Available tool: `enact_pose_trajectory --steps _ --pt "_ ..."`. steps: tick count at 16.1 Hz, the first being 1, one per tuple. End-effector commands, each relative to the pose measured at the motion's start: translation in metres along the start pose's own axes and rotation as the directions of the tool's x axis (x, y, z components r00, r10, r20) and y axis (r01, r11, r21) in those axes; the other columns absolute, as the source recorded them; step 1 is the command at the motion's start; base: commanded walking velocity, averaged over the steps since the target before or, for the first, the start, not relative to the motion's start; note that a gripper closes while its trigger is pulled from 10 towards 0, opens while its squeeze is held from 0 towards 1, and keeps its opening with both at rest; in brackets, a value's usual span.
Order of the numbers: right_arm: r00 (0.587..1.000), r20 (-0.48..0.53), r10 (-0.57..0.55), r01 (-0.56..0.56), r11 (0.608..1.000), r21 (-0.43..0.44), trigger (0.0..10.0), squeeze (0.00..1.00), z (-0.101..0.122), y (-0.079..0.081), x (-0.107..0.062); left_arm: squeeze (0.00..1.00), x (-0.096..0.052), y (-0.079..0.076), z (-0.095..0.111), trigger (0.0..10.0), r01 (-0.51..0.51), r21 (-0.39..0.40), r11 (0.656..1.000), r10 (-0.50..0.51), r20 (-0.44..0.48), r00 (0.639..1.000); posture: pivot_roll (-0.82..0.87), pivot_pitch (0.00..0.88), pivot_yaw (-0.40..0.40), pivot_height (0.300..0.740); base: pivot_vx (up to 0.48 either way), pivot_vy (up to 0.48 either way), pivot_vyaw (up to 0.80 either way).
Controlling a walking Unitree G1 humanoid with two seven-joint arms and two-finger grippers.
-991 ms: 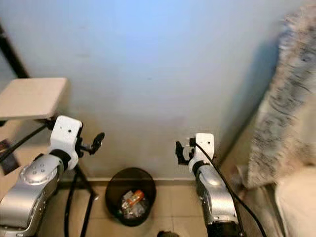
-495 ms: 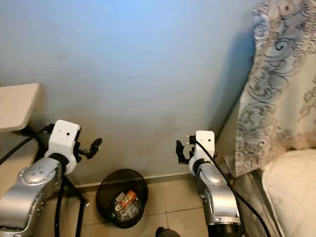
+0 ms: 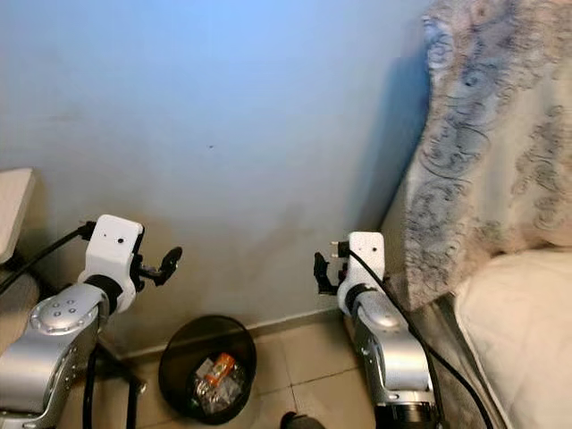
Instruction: Clean up the room
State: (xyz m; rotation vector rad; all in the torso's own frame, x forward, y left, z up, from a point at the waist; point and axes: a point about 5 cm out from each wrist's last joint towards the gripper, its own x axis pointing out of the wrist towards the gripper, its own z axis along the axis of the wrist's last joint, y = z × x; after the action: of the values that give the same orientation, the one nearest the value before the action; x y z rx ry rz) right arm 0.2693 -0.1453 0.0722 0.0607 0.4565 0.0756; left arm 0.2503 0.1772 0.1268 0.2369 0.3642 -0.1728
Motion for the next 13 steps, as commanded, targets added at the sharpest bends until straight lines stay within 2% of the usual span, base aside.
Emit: enact_pose_trajectory --steps 1,5,11,13 --pt "1.000 -0.001 -0.013 0.013 1.000 -0.003 10.0 1.00 0.003 -0.003 -0.001 0.00 0.001 -0.001 0.003 10.0 0.000 0.008 1.000 0.000 0.014 1.000 -0.06 0.000 0.007 0.740 0.000 0.000 -0.77" --pt "1.000 -0.011 -0.011 0.011 1.000 0.001 10.0 1.00 0.001 -0.002 -0.002 0.00 0.000 0.001 0.003 10.0 -0.008 0.017 1.000 0.008 0.012 1.000 -0.06 0.000 0.010 0.740 0.000 0.000 -0.77" --pt "0.999 -0.035 -0.008 0.008 1.000 -0.007 10.0 1.00 -0.001 0.001 -0.003 0.00 -0.001 0.005 0.003 10.0 -0.010 -0.012 1.000 0.010 0.012 1.000 -0.06 0.000 0.000 0.740 0.000 0.000 -0.77" --pt "0.998 -0.062 -0.017 0.017 1.000 -0.013 10.0 1.00 -0.013 -0.006 0.006 0.00 -0.001 0.004 0.002 10.0 -0.007 -0.009 1.000 0.007 0.008 1.000 -0.06 0.000 0.005 0.740 0.000 0.000 -0.77"
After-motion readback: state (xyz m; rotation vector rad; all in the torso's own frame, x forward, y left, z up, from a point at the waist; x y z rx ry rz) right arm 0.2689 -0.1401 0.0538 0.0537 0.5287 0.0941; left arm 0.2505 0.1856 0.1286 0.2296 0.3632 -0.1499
